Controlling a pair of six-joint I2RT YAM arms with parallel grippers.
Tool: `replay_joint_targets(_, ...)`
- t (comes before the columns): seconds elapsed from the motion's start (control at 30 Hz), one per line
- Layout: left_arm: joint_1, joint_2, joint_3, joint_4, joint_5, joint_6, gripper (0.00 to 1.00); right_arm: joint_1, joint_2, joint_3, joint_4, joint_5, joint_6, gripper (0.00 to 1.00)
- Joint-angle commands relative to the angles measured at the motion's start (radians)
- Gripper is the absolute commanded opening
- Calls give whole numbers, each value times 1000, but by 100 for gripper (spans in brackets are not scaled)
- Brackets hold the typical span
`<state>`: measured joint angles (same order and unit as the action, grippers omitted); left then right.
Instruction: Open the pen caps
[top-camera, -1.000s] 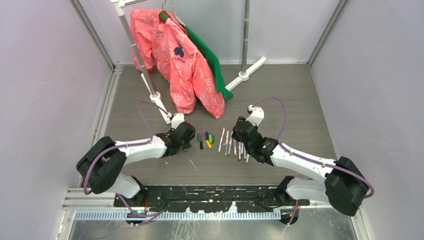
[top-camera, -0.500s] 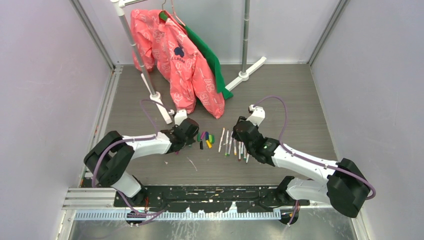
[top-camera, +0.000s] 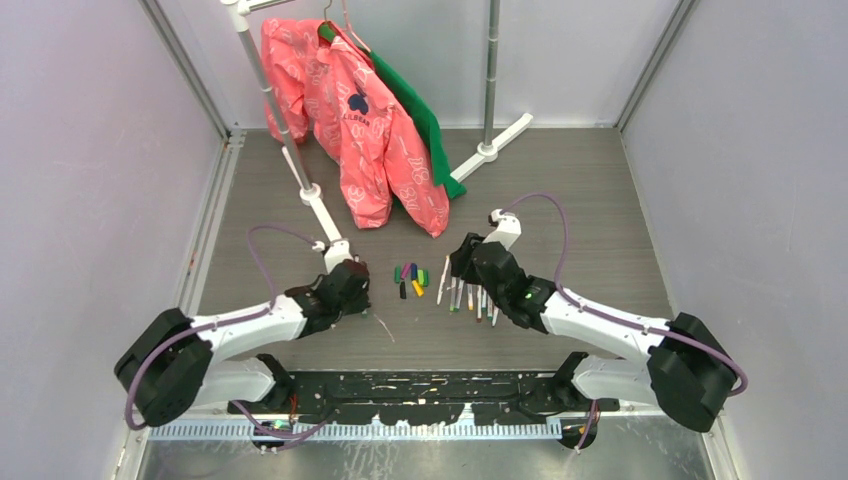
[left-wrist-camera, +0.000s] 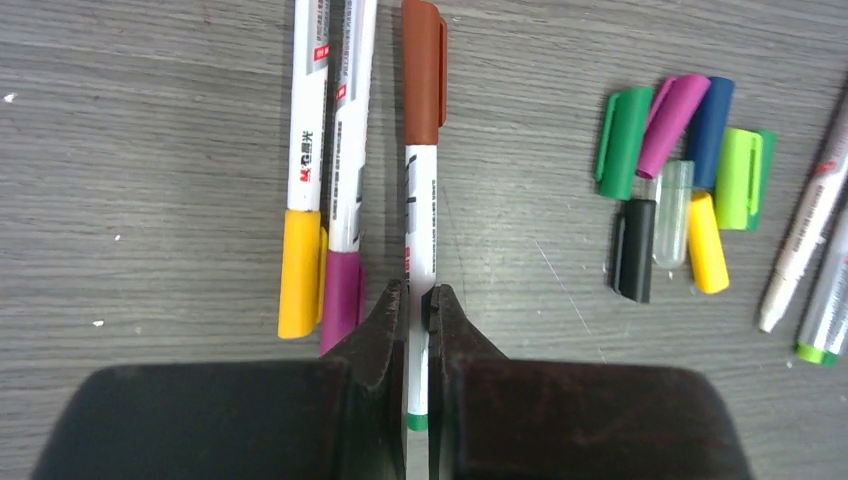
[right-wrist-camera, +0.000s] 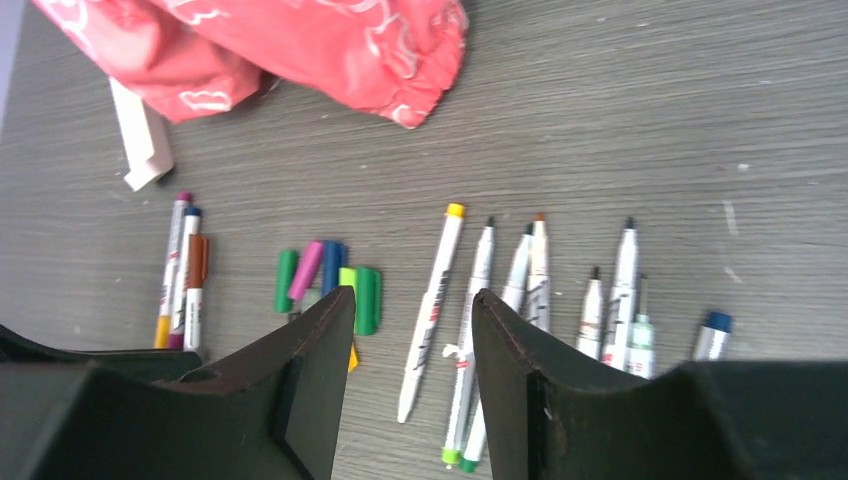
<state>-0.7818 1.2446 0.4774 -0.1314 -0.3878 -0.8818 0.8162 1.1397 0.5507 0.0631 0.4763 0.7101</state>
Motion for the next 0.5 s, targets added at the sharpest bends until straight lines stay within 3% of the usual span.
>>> replay_joint_targets(0.0,-9,-113,-33,55,29,31,0,-2,37,1,163,-116,-12,53)
replay_joint_targets(0.47,-40,-234,-117,251,171,92,0,-2,199,18,377,-337,14,56)
